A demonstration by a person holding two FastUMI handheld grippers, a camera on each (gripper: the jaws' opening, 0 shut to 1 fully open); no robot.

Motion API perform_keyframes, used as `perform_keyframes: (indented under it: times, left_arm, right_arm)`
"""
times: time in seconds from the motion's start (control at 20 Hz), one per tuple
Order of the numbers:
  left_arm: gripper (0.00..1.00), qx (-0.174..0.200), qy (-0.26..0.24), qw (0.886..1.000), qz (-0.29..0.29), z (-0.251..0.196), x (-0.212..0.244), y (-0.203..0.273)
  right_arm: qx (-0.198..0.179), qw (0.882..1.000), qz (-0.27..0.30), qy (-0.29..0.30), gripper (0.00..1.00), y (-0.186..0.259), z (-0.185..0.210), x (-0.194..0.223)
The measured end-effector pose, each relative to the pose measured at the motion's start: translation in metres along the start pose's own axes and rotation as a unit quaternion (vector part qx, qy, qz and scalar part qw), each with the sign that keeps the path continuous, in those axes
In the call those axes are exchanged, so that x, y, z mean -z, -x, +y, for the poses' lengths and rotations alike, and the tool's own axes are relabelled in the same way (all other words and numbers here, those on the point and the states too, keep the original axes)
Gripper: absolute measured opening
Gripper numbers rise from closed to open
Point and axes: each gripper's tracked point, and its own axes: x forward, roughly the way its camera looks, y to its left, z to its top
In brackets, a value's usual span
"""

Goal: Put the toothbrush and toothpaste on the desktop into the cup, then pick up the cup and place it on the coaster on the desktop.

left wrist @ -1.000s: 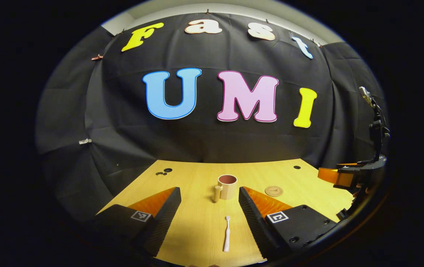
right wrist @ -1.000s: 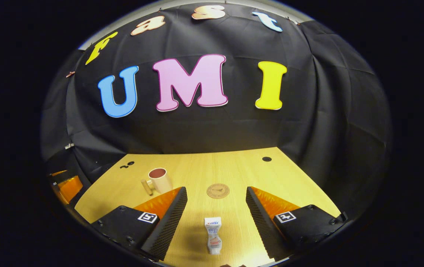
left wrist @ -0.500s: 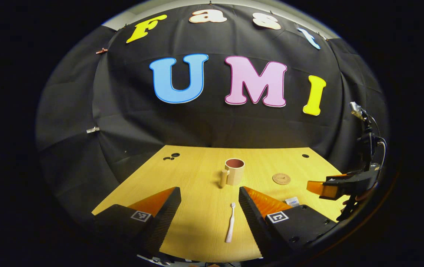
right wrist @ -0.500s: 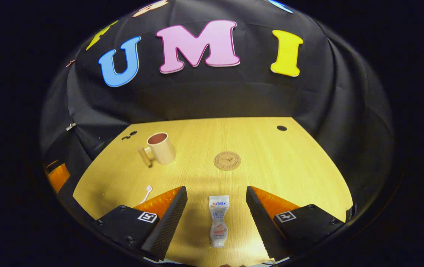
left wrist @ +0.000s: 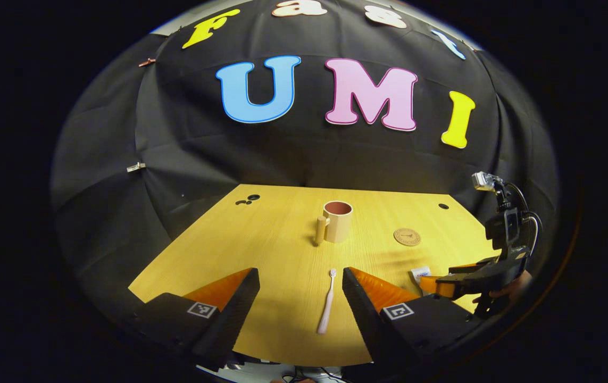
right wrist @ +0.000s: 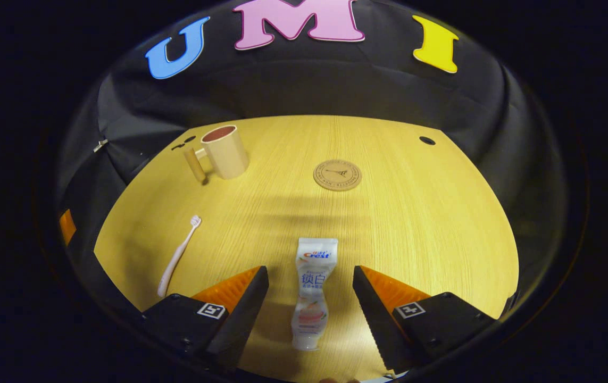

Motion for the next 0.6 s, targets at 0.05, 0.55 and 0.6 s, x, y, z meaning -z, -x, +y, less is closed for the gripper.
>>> perform_keyframes:
  times: [0.05, 0.55, 0.6]
  left_arm:
    - [0.98, -0.001, -0.003, 1.000, 0.002, -0.002, 0.002, 0.000]
    - [0.97, 0.004, -0.037, 0.999, 0.004, -0.016, -0.005, -0.006]
    - [0.97, 0.006, -0.039, 0.999, 0.003, -0.017, -0.007, -0.005]
  right_arm:
    - [-0.001, 1.000, 0.005, 0.009, 0.99, -0.004, 0.000, 0.003]
    - [-0.002, 0.997, 0.073, 0.028, 0.99, -0.026, -0.005, 0.041]
    - [0.000, 0.997, 0.073, 0.025, 0.97, -0.027, -0.007, 0.039]
